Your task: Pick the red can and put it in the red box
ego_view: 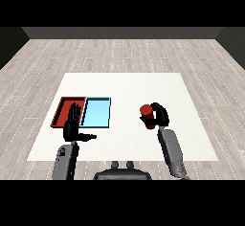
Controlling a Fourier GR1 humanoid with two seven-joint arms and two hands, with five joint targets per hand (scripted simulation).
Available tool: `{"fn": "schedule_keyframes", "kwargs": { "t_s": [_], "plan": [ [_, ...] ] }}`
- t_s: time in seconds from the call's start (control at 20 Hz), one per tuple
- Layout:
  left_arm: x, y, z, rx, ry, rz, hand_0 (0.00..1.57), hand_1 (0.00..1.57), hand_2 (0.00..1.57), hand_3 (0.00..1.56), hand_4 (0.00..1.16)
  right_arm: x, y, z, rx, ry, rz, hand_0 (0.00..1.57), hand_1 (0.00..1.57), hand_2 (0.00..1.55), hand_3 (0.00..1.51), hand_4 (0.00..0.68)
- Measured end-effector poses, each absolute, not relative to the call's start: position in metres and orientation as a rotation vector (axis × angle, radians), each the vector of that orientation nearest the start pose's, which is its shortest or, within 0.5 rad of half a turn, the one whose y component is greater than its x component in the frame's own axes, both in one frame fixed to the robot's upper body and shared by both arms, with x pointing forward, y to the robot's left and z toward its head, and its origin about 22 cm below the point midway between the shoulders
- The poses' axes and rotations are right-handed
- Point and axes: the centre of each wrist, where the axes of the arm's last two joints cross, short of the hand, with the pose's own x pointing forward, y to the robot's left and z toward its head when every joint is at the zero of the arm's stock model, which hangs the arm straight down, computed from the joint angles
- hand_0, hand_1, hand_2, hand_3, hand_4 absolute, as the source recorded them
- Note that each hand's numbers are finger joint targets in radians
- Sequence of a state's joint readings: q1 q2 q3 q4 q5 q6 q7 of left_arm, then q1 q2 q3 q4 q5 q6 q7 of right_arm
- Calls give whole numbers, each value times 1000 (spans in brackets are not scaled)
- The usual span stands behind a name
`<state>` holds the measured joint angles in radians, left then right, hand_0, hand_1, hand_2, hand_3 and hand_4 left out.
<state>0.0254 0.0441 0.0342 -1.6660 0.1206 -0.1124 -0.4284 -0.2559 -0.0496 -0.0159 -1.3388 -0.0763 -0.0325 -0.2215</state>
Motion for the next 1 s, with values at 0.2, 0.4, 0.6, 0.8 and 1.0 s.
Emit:
{"fn": "schedule_keyframes", "kwargs": {
  "t_s": [0.2, 0.4, 0.6, 0.8, 1.0],
  "plan": [
    [234, 226, 33, -183, -2067, -9, 0, 0, 0, 0, 0, 290, -236, 35, 80, -1881, 0, 1482, 1482, 1429, 1392, 636],
    [239, 207, 44, -207, -2037, -61, 0, 0, 0, 0, 0, 281, -230, 51, 91, -1947, -7, 1449, 1449, 1407, 1384, 636],
    [246, 192, 47, -216, -2020, -86, 0, 0, 0, 0, 0, 292, -180, 64, 100, -1972, -4, 1449, 1449, 1407, 1384, 636],
    [248, 176, 50, -213, -1990, -127, 0, 0, 0, 0, 0, 298, -139, 65, 108, -1990, -8, 1442, 1442, 1415, 1383, 634],
    [253, 147, 51, -219, -1963, -158, 0, 0, 0, 0, 0, 297, -126, 73, 130, -2029, -10, 1435, 1435, 1423, 1401, 634]
  ]
}}
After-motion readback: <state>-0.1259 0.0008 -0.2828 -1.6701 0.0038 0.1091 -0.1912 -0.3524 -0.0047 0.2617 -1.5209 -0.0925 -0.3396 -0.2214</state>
